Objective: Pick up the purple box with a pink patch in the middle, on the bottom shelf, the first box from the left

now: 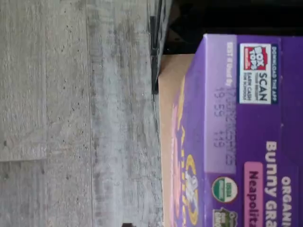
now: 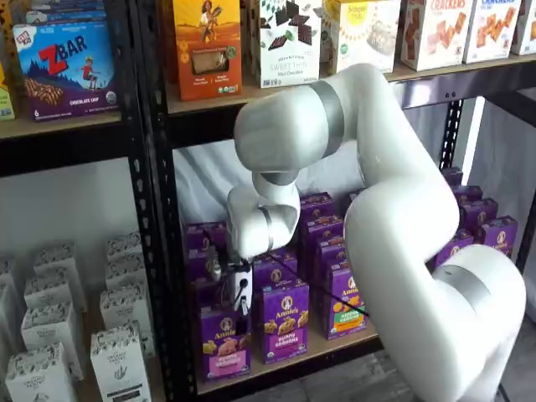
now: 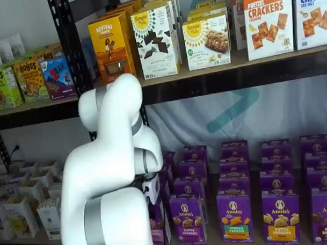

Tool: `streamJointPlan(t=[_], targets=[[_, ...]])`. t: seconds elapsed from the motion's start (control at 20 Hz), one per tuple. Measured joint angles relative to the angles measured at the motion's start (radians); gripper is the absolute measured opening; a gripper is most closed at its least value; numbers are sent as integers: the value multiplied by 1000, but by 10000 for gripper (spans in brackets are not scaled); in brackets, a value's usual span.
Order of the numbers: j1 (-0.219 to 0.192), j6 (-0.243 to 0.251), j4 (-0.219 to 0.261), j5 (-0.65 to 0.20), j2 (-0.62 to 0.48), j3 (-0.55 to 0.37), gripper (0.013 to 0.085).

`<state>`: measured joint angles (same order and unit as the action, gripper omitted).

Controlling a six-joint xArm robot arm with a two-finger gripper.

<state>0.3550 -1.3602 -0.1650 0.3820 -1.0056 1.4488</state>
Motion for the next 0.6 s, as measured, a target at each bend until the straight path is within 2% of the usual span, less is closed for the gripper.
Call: streamJointPlan(t=[0.1,0.2,0.25,0.35,0.4,0.45,0.6], targets=[[0,9,9,12,-8,12,850],[-1,16,18,30,-17,26,770],[-1,18,20,35,-20,30,770],[-1,21,23,42,-24,38,690],[0,23,24,44,-26,40,690],[0,26,26,46,-28,43,650],[2,32,31,51,-33,50,610]])
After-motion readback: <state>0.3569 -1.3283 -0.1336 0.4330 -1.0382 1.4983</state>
